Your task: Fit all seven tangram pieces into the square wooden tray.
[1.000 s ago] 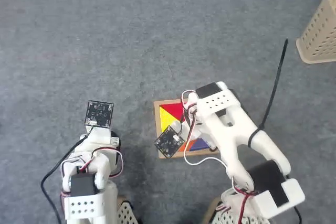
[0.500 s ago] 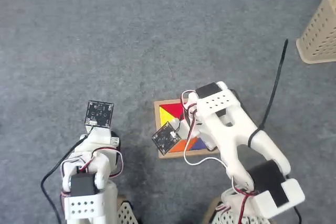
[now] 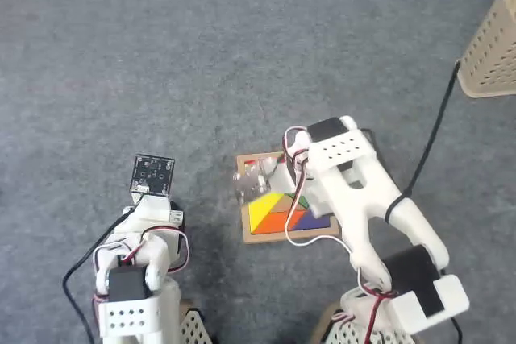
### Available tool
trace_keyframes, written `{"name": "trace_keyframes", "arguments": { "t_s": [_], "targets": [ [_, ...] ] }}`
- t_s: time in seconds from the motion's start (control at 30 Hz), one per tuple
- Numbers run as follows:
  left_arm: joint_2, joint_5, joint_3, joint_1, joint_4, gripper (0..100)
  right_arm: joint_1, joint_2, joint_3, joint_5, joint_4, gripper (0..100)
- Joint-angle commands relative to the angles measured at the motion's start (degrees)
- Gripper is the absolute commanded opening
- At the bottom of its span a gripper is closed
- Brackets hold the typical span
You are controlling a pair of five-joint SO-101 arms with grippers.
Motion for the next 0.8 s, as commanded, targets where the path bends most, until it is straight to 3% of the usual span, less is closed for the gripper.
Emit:
{"name": "trace_keyframes", "arguments": {
  "t_s": [0.0, 0.33, 0.5, 0.77],
  "targets": [
    [-1.2, 0.4, -0.6, 0.1, 0.0, 7, 1.2, -0.7, -2.8, -9.0, 0.2, 4.5],
    [-1.2, 0.4, -0.6, 0.1, 0.0, 7, 1.3, -5.9, -4.0, -35.3, 14.8, 0.6],
    [-1.2, 0.4, -0.6, 0.1, 0.0, 7, 1.3, -10.9, -3.3, -40.9, 23.1, 0.6],
    [-1.2, 0.4, -0.6, 0.1, 0.0, 7, 1.3, -17.4, 9.5, -46.2, 22.8, 0.6]
  ]
}}
